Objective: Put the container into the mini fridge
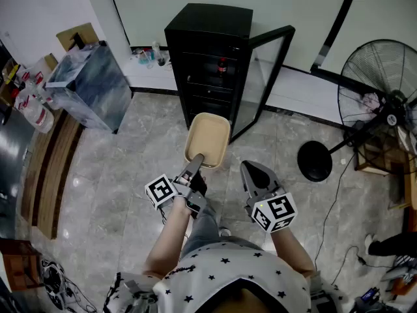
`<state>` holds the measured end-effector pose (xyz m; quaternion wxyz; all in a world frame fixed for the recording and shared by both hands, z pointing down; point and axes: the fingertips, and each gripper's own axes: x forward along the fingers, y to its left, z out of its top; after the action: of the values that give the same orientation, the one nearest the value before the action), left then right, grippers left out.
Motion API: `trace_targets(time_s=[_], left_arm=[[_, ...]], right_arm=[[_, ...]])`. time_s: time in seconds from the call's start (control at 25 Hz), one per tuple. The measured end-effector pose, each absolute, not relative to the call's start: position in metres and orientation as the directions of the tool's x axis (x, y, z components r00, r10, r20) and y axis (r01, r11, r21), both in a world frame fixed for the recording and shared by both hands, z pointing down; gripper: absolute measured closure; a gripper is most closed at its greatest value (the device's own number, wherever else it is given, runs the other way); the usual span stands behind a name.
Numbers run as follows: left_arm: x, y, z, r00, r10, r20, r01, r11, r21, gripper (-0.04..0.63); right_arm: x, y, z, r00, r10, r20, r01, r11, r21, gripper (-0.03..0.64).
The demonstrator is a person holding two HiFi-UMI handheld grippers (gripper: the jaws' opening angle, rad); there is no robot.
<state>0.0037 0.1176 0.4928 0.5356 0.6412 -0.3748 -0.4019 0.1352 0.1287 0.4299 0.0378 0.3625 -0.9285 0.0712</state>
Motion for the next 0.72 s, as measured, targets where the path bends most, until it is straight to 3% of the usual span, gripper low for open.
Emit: trace_targets(time_s=[0.32,0.72], left_arm=[[0.034,0.208,0.495,0.381,-0.92,-0.097,-0.075,-0.136,0.988,0.367],[0.039,0.229,0.487,0.352,-0.929,-0.116,-0.078,-0.152,0.985,0.367]], right_arm=[[0.182,0.198,0.434,-0.707,-0.696,0.122,-0.706,0.688,-0.166,0.624],[0.177,0.221,0.428,-0.737,-0.669,0.098,-0.675,0.721,-0.157,0.625]])
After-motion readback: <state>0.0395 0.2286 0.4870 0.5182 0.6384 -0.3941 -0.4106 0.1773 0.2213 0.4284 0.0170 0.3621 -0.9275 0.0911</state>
